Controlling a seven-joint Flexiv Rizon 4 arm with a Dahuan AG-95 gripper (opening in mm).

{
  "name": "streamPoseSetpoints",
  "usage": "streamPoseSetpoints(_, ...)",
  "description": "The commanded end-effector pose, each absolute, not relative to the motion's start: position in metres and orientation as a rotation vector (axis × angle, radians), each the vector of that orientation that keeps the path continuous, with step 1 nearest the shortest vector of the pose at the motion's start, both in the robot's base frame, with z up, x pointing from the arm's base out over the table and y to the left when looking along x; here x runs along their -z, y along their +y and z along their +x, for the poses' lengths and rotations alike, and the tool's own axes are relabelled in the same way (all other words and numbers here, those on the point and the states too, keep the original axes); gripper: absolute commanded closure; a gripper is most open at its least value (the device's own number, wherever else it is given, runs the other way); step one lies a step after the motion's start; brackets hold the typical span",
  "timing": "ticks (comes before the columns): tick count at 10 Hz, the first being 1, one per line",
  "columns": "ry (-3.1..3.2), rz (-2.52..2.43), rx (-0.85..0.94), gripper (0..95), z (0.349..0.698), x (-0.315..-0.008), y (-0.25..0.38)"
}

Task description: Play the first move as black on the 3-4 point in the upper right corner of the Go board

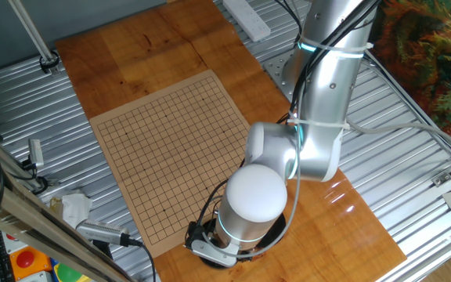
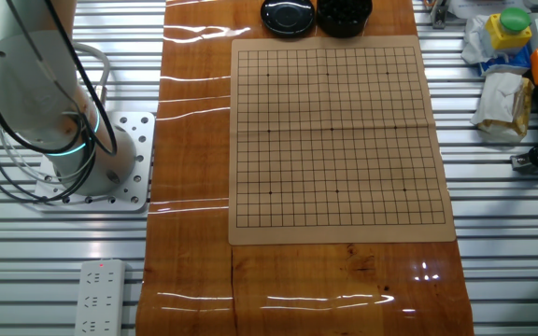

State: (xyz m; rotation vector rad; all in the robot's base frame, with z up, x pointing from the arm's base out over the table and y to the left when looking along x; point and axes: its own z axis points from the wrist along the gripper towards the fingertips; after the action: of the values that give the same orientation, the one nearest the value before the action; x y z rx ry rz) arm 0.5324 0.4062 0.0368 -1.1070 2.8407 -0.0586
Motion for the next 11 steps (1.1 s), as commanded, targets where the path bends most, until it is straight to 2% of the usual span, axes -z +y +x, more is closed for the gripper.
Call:
streamPoseSetpoints(1,2.841,-1.107,0.06,57.0,0.5325,-0.037,0.4064)
streamPoseSetpoints(7,2.856,-1.113,0.128,57.0,0.5323,-0.0382,0.4064)
streamPoseSetpoints(8,2.857,-1.104,0.128,76.0,0.5323,-0.0383,0.4064)
streamPoseSetpoints(11,2.86,-1.115,0.143,76.0,0.5321,-0.0407,0.4065)
